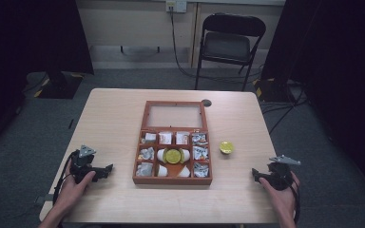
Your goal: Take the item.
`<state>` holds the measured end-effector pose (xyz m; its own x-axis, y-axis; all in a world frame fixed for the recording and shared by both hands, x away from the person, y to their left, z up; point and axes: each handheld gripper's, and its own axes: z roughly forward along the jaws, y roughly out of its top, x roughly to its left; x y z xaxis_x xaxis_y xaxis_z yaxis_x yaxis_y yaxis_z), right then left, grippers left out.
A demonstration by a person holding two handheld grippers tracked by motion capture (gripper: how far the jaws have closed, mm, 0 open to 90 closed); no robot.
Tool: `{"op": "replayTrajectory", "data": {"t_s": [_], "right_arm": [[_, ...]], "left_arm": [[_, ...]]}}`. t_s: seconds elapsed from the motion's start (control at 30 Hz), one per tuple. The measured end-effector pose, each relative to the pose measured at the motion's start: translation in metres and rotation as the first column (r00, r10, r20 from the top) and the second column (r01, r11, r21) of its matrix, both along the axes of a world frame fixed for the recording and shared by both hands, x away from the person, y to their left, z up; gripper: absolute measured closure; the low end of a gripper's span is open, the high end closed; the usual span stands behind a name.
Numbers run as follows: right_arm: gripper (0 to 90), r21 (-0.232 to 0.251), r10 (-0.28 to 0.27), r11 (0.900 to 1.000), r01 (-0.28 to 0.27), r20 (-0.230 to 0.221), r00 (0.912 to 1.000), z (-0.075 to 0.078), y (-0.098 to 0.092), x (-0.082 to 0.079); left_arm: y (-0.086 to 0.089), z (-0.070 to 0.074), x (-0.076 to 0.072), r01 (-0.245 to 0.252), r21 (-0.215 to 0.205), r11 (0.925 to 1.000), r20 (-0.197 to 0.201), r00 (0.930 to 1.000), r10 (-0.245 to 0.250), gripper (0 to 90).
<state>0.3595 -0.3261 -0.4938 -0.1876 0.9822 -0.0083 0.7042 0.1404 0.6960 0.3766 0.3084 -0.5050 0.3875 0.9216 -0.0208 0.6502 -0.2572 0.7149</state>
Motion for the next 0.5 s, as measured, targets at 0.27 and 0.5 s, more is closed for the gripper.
{"op": "replayTrajectory", "data": {"t_s": [0.27,0.5], "right_arm": [[12.5,0.008,-0.023,1.000,0.023,0.050,0.9985,-0.0053,0.0022,-0.0051],[12.5,0.005,-0.030,1.000,0.029,0.051,0.9983,-0.0052,0.0028,-0.0059]], "left_arm": [[0.0000,0.0000,0.0002,0.002,0.001,1.0000,0.000,1.0000,-0.002,0.0],[-0.0003,0.0000,0.0004,0.003,0.001,1.0000,0.001,1.0000,-0.003,0.0]]}}
